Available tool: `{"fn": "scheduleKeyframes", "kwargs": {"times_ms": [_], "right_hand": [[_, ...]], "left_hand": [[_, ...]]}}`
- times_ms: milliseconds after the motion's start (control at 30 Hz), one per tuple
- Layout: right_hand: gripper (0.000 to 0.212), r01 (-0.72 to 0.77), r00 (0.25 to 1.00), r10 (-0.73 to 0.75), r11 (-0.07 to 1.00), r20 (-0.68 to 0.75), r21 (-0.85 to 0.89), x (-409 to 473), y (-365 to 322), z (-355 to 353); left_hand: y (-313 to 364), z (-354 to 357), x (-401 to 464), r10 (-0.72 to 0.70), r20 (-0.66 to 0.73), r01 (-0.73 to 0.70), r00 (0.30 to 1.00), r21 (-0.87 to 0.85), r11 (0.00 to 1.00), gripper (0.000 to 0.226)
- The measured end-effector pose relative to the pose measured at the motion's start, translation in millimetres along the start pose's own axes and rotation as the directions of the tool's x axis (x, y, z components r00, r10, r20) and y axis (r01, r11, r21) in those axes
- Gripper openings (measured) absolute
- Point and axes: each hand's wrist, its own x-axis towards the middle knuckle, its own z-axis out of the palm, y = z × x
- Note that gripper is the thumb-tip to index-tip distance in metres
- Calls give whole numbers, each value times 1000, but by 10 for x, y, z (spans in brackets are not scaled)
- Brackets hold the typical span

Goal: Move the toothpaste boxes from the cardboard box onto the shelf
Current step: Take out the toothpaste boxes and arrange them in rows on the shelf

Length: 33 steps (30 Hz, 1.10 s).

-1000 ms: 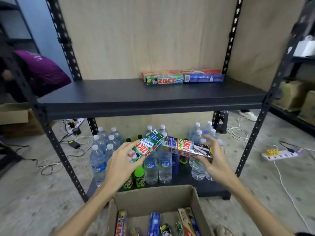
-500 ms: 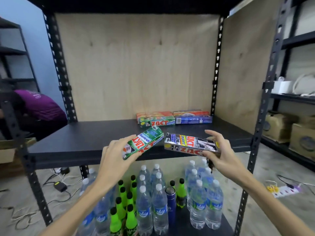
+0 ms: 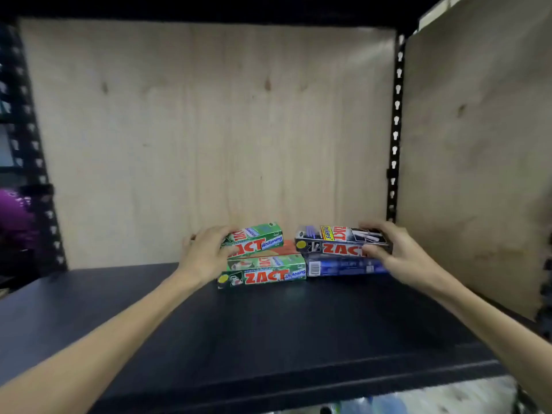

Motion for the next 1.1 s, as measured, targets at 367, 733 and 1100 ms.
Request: {"fn": "scheduleKeyframes", "kwargs": {"times_ms": [367,733,1100], "right_hand": [[31,-48,984,58,997,170,-62,1066,718,297],[35,-48,991,-1,931,-133,-361,1149,780,513],[58,16,981,-57,976,-184,-217,951,506,692]], "left_hand": [[-200,707,864,83,136,-74,987,-75,994,43],[-54,755,831,86,-33,-86,996,-21,996,34],[21,674,660,-8,-64,-9,998,-255,967,54]]}}
